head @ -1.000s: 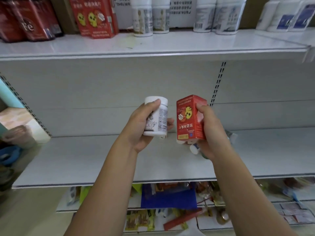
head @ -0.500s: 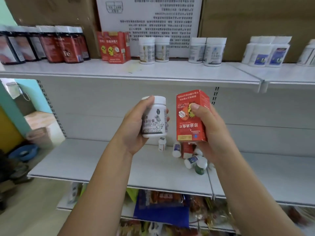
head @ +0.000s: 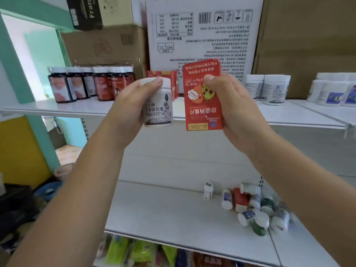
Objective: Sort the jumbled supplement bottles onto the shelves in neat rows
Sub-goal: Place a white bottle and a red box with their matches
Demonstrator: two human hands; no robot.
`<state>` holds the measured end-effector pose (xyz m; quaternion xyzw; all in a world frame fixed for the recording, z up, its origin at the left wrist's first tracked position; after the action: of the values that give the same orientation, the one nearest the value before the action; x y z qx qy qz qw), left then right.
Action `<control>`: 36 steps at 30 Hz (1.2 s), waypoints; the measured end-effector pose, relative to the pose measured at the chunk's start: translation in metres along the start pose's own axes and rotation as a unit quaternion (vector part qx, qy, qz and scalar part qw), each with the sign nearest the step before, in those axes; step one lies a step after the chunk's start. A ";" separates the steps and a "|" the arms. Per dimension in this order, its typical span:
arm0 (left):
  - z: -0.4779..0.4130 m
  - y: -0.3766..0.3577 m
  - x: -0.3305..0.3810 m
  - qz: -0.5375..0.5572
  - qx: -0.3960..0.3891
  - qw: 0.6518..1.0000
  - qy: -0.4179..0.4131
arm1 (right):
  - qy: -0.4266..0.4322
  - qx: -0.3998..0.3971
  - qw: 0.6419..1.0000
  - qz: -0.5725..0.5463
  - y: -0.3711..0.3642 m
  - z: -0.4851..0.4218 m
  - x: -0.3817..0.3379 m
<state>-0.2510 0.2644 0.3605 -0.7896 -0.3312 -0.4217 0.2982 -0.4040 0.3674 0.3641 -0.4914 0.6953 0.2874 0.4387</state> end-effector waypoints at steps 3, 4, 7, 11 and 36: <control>-0.030 0.043 0.013 -0.086 0.012 0.996 -0.020 | 0.028 0.007 0.999 0.027 -0.030 -0.046 -0.003; -0.041 0.058 0.015 -0.109 0.017 0.994 -0.021 | 0.033 0.008 0.999 0.041 -0.038 -0.060 -0.001; -0.071 0.103 0.014 -0.143 0.028 0.989 -0.007 | 0.031 -0.022 0.994 0.102 -0.070 -0.101 0.017; -0.103 0.142 0.009 -0.235 0.002 0.972 0.025 | 0.056 -0.063 0.962 0.258 -0.102 -0.134 0.034; -0.145 0.203 -0.010 -0.239 -0.005 0.971 -0.004 | 0.115 -0.014 0.742 0.660 -0.142 -0.225 0.038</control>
<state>-0.1660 0.0299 0.3804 -0.6910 -0.5095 -0.4790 0.1830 -0.3499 0.1143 0.4357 0.0551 0.8869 0.4562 0.0483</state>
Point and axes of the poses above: each hand's wrist, its own z-axis away from the middle knuckle, its own y-axis out of the back of the hand, x = y × z, the point moved 8 cm from there along -z, towards the middle knuckle, and after that the axes turned 7 degrees about z, right-handed, at the moved point
